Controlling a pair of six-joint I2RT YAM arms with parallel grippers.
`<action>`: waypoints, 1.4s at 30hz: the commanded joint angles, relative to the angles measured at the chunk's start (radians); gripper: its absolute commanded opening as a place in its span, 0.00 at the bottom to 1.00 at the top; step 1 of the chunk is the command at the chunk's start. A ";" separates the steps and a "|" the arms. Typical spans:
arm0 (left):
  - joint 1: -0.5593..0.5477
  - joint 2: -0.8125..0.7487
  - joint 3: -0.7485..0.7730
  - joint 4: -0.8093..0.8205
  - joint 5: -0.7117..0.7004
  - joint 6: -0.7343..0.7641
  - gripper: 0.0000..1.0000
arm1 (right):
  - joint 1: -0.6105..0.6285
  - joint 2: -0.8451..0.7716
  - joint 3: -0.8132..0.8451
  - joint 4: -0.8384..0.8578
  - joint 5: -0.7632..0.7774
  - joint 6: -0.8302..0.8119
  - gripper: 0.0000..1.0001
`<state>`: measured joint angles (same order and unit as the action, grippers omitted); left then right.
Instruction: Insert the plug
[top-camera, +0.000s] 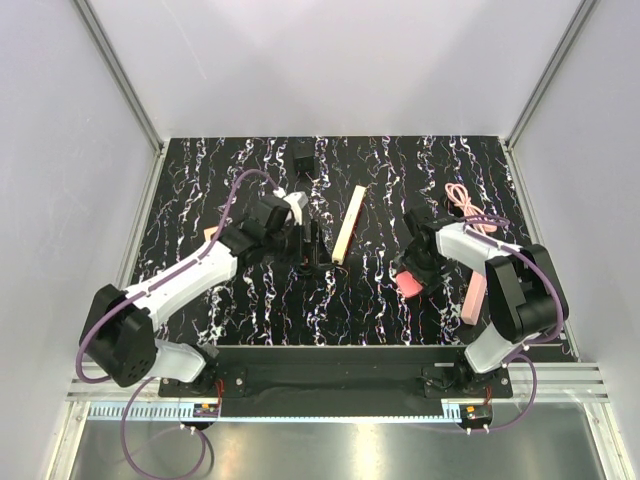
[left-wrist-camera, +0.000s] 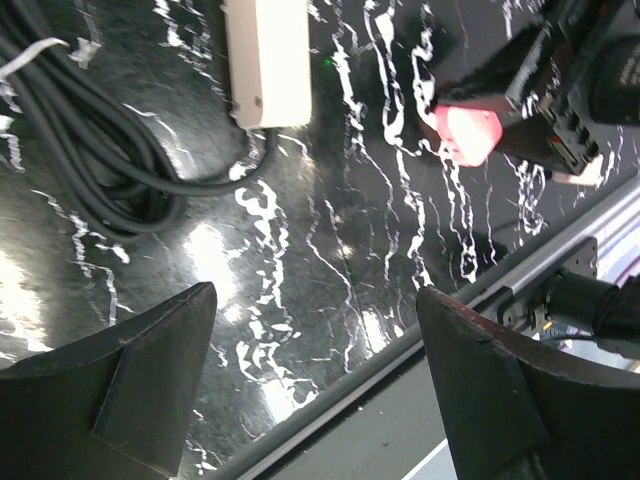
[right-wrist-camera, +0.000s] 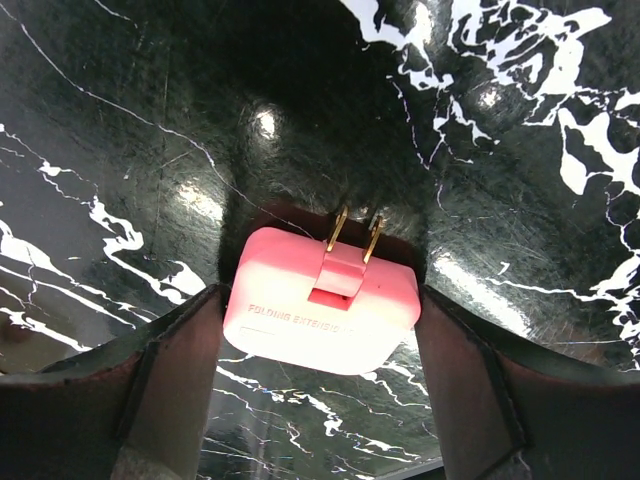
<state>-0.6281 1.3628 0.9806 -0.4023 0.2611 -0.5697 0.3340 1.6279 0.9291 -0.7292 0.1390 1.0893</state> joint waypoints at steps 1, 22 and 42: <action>-0.030 -0.041 0.006 0.029 -0.026 -0.024 0.85 | 0.010 -0.017 -0.016 0.040 0.024 -0.025 0.58; -0.163 0.051 0.095 0.215 0.128 -0.094 0.66 | 0.060 -0.404 0.071 0.169 -0.446 -0.259 0.25; -0.197 0.151 0.077 0.459 0.058 -0.255 0.55 | 0.117 -0.545 -0.032 0.315 -0.391 0.035 0.25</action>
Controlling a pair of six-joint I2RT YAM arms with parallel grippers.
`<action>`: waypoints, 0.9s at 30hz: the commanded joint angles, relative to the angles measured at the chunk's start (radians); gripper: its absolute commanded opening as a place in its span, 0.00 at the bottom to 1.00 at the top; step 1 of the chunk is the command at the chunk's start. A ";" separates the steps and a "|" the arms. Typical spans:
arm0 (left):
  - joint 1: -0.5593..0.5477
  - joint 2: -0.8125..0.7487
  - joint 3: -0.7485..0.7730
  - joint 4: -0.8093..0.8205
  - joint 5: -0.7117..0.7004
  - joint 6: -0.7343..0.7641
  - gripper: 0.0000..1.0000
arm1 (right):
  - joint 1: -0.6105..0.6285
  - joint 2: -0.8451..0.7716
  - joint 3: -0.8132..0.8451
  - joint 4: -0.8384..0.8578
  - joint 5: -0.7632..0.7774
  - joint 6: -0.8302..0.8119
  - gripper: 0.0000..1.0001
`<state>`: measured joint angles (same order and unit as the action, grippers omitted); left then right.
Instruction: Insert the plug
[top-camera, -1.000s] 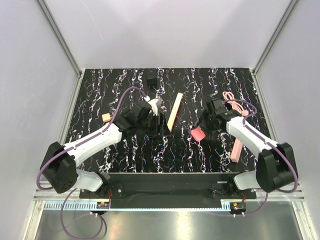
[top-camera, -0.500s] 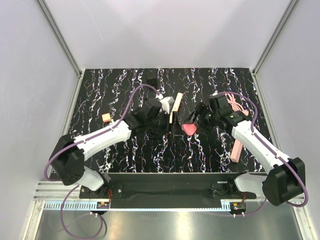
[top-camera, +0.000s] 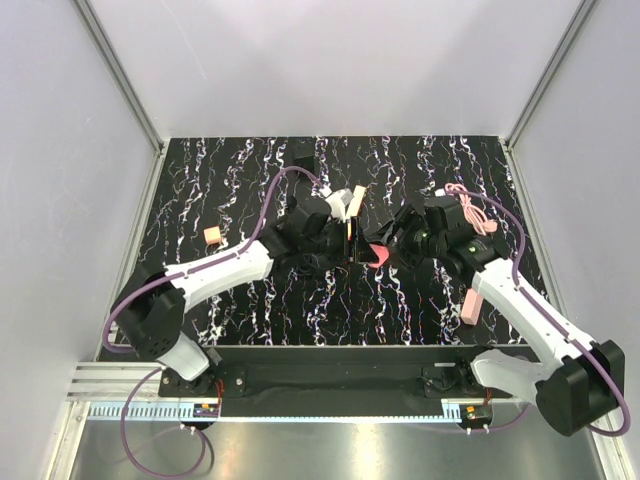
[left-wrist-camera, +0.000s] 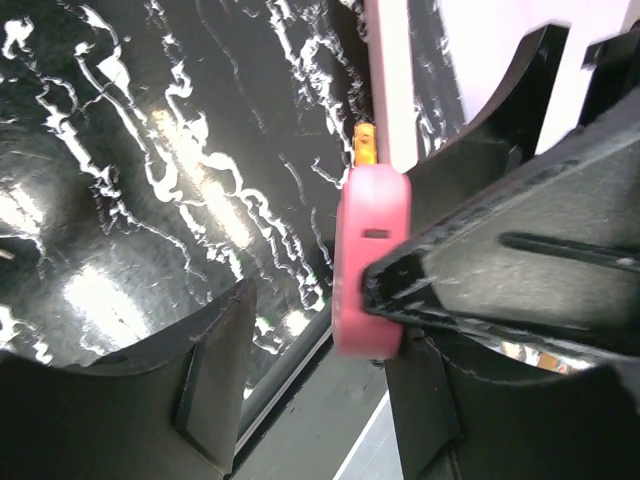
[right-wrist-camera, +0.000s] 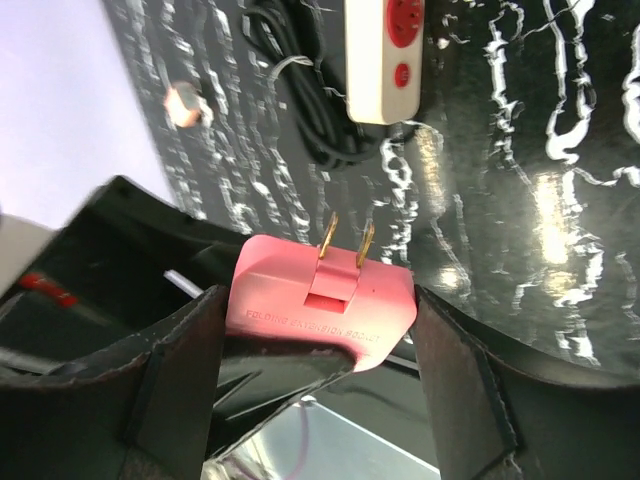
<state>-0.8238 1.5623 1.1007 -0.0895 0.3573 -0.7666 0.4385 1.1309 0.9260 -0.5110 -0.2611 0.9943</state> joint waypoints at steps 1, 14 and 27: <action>-0.001 -0.067 -0.057 0.198 -0.044 -0.072 0.56 | 0.012 -0.065 -0.051 0.130 0.010 0.153 0.24; -0.006 -0.108 -0.166 0.436 -0.130 -0.134 0.57 | 0.022 -0.229 -0.200 0.287 0.026 0.412 0.23; -0.028 -0.038 -0.133 0.464 -0.138 -0.112 0.52 | 0.022 -0.325 -0.282 0.307 0.091 0.530 0.23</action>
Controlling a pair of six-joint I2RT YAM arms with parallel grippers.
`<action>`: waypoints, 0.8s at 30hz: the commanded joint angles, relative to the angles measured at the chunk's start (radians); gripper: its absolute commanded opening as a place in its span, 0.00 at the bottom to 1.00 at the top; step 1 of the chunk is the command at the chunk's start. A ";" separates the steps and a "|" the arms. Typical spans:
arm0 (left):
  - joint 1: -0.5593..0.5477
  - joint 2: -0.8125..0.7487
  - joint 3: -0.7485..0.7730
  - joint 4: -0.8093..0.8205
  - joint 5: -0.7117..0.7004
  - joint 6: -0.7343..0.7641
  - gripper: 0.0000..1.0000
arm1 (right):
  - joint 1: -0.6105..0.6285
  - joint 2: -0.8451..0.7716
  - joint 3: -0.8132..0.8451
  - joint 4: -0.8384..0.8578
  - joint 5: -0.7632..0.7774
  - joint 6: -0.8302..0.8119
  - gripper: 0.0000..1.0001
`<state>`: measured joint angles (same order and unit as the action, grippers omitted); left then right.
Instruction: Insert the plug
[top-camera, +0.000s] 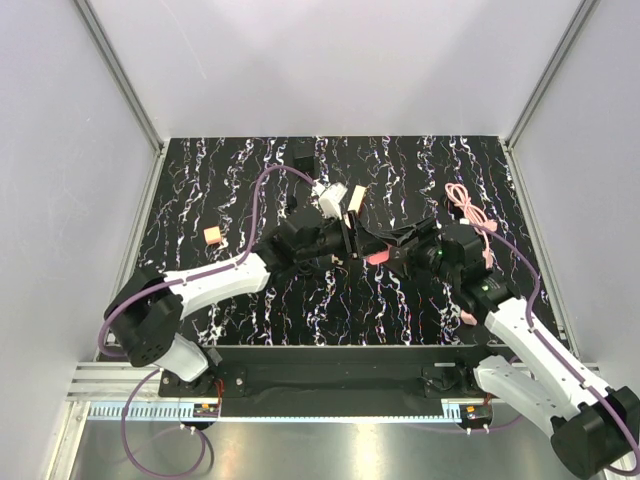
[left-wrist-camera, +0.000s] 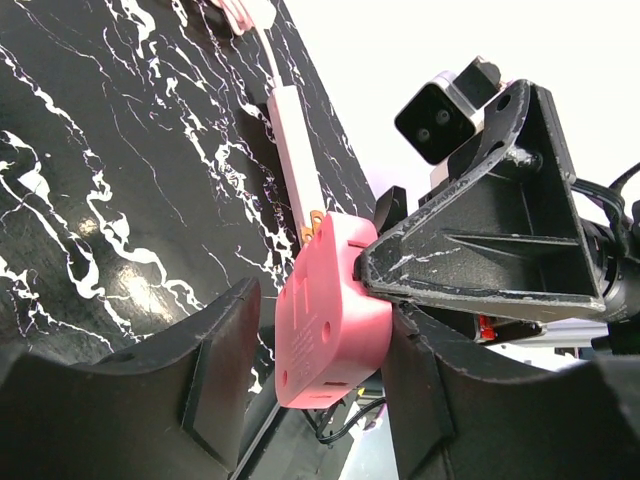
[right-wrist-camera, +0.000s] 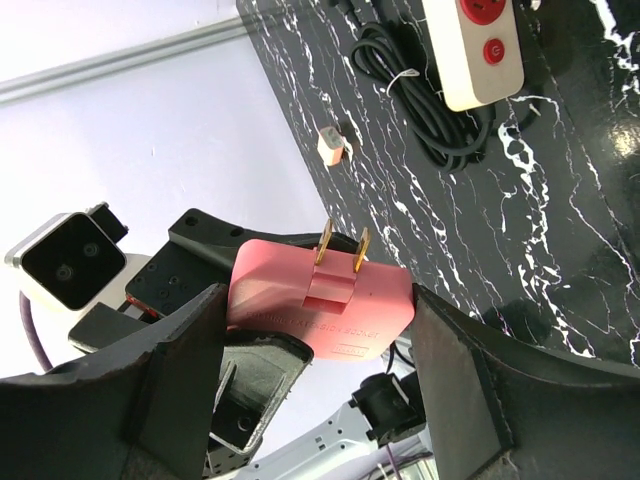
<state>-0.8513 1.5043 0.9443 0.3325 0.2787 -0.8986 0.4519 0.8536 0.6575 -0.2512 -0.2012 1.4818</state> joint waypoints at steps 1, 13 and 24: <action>-0.002 0.023 0.024 0.040 -0.062 0.021 0.52 | 0.008 -0.054 -0.018 0.049 0.037 0.051 0.23; -0.014 0.040 0.005 0.045 -0.085 0.012 0.63 | 0.010 -0.114 -0.058 0.033 0.108 0.084 0.22; -0.035 0.019 -0.056 0.209 -0.049 0.067 0.64 | 0.010 -0.116 -0.058 0.027 0.132 0.118 0.22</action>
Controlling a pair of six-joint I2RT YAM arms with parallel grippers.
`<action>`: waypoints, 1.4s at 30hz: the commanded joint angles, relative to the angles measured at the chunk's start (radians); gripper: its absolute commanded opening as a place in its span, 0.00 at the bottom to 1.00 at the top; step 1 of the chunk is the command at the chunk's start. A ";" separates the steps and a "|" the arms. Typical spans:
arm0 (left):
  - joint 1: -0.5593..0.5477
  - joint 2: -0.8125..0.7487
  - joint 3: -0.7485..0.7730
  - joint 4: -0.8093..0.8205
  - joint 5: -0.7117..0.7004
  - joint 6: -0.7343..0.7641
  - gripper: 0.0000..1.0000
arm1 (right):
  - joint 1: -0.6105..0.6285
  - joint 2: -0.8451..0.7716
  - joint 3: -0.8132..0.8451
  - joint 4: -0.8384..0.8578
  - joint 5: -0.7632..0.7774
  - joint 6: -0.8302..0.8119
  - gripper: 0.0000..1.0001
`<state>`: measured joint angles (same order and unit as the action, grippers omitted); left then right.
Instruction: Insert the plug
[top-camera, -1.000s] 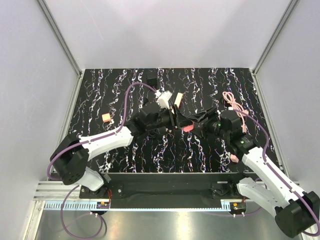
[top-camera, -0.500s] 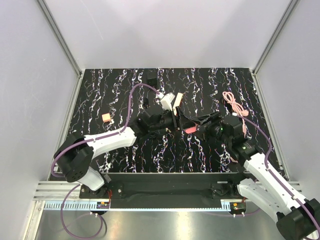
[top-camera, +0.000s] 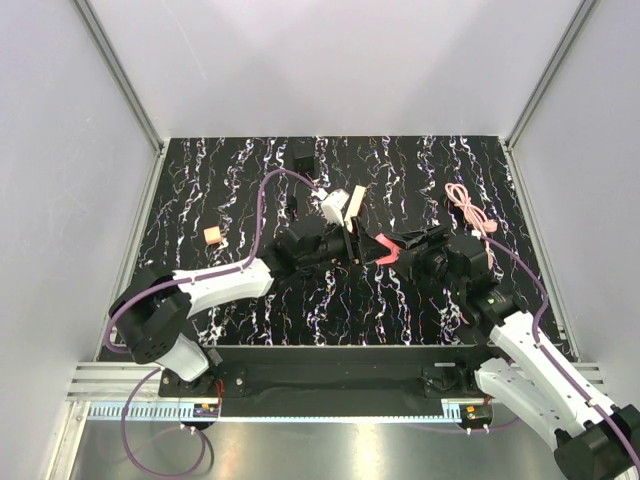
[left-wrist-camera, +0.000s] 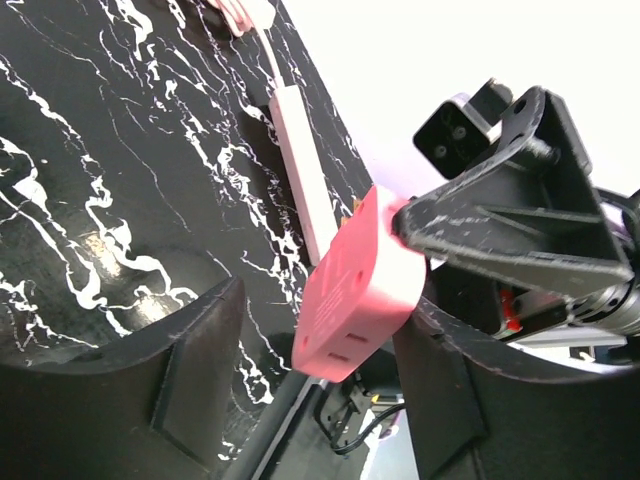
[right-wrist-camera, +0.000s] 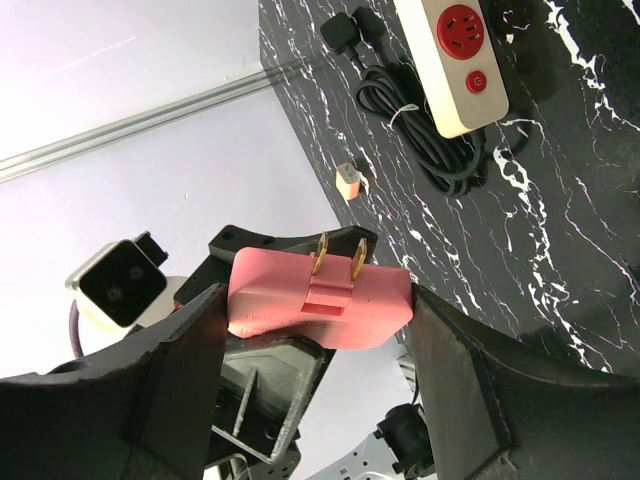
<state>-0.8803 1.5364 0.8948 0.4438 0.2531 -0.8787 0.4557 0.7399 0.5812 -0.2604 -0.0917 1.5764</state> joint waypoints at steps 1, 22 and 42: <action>-0.008 -0.013 -0.016 0.110 -0.017 0.053 0.65 | 0.006 0.003 0.020 0.039 0.023 0.022 0.22; -0.026 0.076 0.007 0.202 -0.006 0.044 0.59 | 0.008 0.021 0.005 0.075 -0.014 0.053 0.22; -0.026 0.076 0.027 0.196 -0.040 0.049 0.55 | 0.012 0.029 -0.032 0.096 -0.019 0.066 0.22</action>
<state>-0.9031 1.6077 0.8753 0.5716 0.2375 -0.8532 0.4564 0.7689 0.5491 -0.2127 -0.0990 1.6283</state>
